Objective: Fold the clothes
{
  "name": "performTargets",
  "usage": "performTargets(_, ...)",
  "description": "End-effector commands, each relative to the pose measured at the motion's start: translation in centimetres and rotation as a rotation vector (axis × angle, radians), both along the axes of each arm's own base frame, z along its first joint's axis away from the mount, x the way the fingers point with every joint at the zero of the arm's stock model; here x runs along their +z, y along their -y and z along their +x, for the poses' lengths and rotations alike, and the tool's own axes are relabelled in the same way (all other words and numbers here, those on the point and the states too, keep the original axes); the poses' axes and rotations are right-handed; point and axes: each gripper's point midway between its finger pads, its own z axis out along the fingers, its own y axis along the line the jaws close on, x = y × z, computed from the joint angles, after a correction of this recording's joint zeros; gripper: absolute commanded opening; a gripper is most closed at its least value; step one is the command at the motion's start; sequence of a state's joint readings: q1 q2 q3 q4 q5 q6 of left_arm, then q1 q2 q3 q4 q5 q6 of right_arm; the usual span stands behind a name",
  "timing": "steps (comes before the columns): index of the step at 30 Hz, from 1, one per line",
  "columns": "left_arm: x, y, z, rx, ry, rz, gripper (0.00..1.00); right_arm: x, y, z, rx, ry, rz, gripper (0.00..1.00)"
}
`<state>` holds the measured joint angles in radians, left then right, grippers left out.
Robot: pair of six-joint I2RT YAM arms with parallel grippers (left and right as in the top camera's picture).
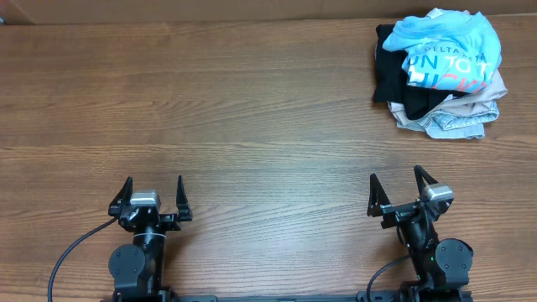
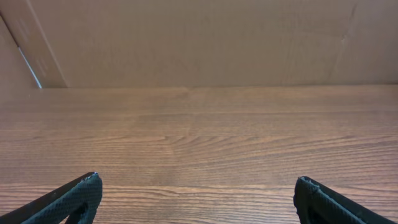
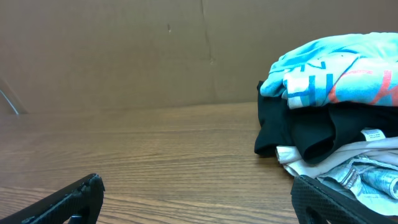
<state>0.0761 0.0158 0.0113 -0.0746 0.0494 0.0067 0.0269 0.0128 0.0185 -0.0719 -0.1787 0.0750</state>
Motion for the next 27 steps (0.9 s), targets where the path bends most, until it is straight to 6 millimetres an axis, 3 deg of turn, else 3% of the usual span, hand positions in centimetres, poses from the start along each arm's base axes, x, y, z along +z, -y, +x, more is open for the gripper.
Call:
performTargets(1, 0.02, 0.04, -0.02, -0.005, 0.008, 0.016, 1.0, -0.2, -0.01, 0.01, -0.002, 0.003, 0.003, 1.0)
performTargets(27, -0.04, -0.14, -0.03, 0.006, 0.005, 0.016, 1.0, -0.2, -0.01, 0.01, -0.002, 0.003, 0.003, 1.0)
